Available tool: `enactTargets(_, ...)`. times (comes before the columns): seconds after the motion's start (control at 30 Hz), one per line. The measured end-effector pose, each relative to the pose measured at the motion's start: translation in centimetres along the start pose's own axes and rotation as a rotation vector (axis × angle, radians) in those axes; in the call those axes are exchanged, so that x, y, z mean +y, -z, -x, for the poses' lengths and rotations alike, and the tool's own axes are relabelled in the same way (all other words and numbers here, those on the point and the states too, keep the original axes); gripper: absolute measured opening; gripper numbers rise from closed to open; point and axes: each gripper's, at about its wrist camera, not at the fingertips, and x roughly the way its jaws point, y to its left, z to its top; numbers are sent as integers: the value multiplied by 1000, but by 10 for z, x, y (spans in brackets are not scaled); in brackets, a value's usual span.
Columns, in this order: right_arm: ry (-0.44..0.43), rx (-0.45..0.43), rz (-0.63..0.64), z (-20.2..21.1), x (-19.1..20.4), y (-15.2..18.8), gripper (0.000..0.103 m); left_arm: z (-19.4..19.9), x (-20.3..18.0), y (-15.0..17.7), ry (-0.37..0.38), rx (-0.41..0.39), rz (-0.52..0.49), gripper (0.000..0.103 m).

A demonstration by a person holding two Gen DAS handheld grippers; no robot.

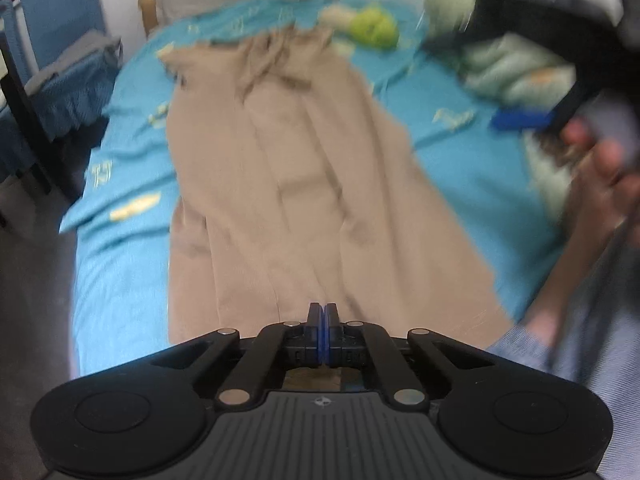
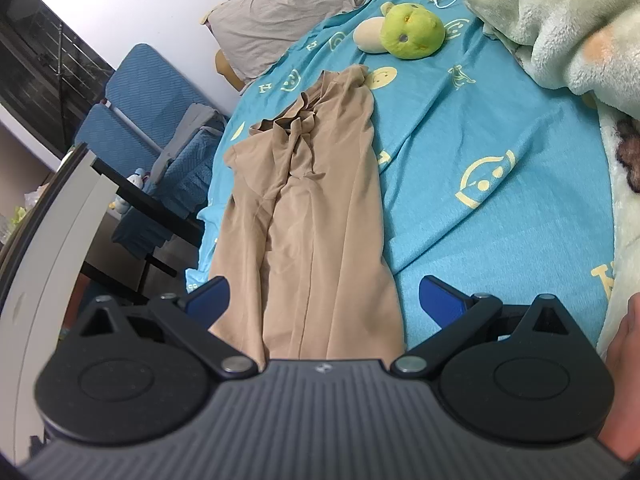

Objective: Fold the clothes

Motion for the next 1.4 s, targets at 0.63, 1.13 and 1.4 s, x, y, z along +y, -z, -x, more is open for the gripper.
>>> enactTargets(0.63,-265,56,-156,-63,18,-37,64,47,62,17,342,-284,314,0)
enactTargets(1.13,-375,186,-210,-238,35,-34,34,42,79,22,451,-307,388,0)
enactTargets(1.4,-207,15,-43,-206,56,-51,5,8,57,15,387,-111,292,0)
